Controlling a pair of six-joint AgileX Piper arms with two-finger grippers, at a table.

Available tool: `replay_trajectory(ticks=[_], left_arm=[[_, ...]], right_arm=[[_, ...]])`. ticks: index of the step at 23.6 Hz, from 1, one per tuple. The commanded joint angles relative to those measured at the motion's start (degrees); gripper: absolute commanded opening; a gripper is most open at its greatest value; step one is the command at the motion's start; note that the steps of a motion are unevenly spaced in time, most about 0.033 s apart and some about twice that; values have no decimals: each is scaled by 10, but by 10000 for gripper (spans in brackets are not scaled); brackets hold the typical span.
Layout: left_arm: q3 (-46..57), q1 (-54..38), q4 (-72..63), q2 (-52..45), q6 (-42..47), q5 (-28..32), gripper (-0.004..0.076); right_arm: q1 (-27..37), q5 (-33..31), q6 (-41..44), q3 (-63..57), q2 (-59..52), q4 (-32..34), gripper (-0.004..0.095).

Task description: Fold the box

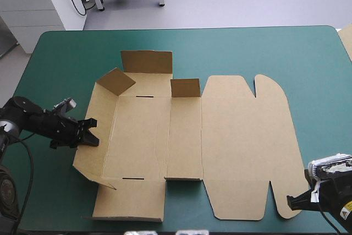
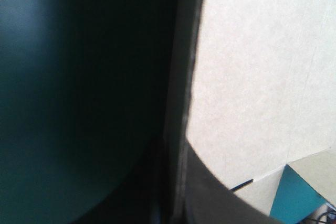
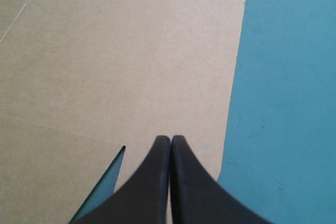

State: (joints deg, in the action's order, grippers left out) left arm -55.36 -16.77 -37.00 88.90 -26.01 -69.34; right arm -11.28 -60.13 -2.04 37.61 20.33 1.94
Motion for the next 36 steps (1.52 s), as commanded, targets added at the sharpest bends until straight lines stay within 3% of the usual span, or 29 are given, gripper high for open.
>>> replay_trajectory(ticks=[1, 7, 11, 17, 24, 36], left_arm=[[-75, 50, 12, -17, 59, -50, -8], [-204, 206, 163, -15, 102, -50, -8], [-292, 359, 289, 5, 95, -46, -8], [-394, 497, 570, 58, 129, -45, -8], [-404, 597, 805, 67, 128, 25, -8], [-391, 673, 869, 67, 128, 47, -8]], right_arm=[[3, 31, -5, 15, 3, 2, -21], [3, 31, -5, 15, 3, 2, -21], [3, 13, -5, 15, 3, -2, -21], [3, -25, -5, 15, 3, -4, -21], [3, -26, -5, 15, 3, -13, -21], [3, -24, -5, 15, 3, -19, -21]])
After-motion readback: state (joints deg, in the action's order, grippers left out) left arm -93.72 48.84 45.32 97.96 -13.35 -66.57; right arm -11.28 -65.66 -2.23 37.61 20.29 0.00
